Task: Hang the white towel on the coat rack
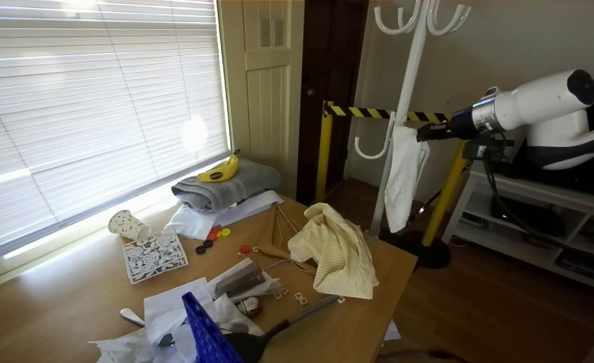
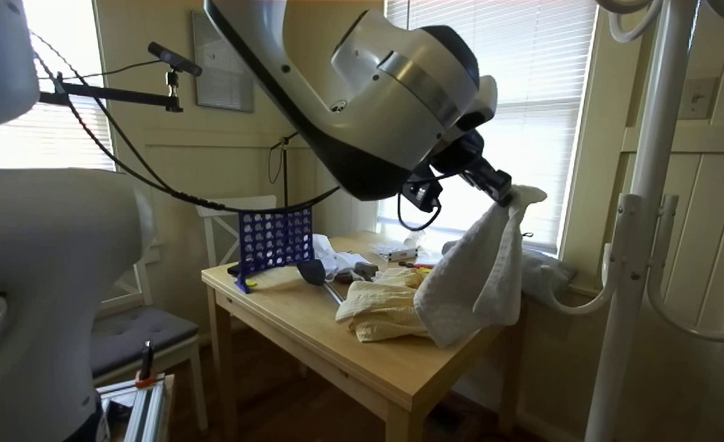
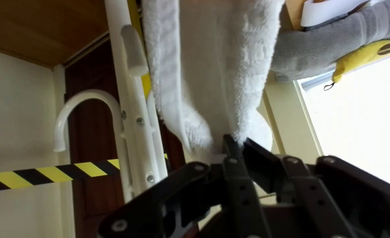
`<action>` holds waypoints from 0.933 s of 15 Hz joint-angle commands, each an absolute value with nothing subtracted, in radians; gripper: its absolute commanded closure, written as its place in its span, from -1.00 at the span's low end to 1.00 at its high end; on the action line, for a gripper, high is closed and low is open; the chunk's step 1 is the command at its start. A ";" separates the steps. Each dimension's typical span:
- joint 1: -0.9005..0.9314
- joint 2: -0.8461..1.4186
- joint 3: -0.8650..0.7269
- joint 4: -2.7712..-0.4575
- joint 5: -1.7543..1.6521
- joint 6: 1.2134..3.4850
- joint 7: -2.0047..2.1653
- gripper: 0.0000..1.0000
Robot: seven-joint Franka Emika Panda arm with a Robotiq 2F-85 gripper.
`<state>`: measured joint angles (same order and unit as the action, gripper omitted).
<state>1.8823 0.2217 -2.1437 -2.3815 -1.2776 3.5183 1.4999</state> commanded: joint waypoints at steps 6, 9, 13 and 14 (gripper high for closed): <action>1.871 -0.180 -2.021 -2.235 -1.382 3.416 1.478 0.96; 1.705 -0.279 -1.831 -2.303 -1.175 3.231 1.293 0.96; 1.783 -0.280 -1.955 -2.270 -1.161 3.143 1.452 0.96; 1.800 -0.246 -1.967 -2.285 -1.206 3.173 1.435 0.83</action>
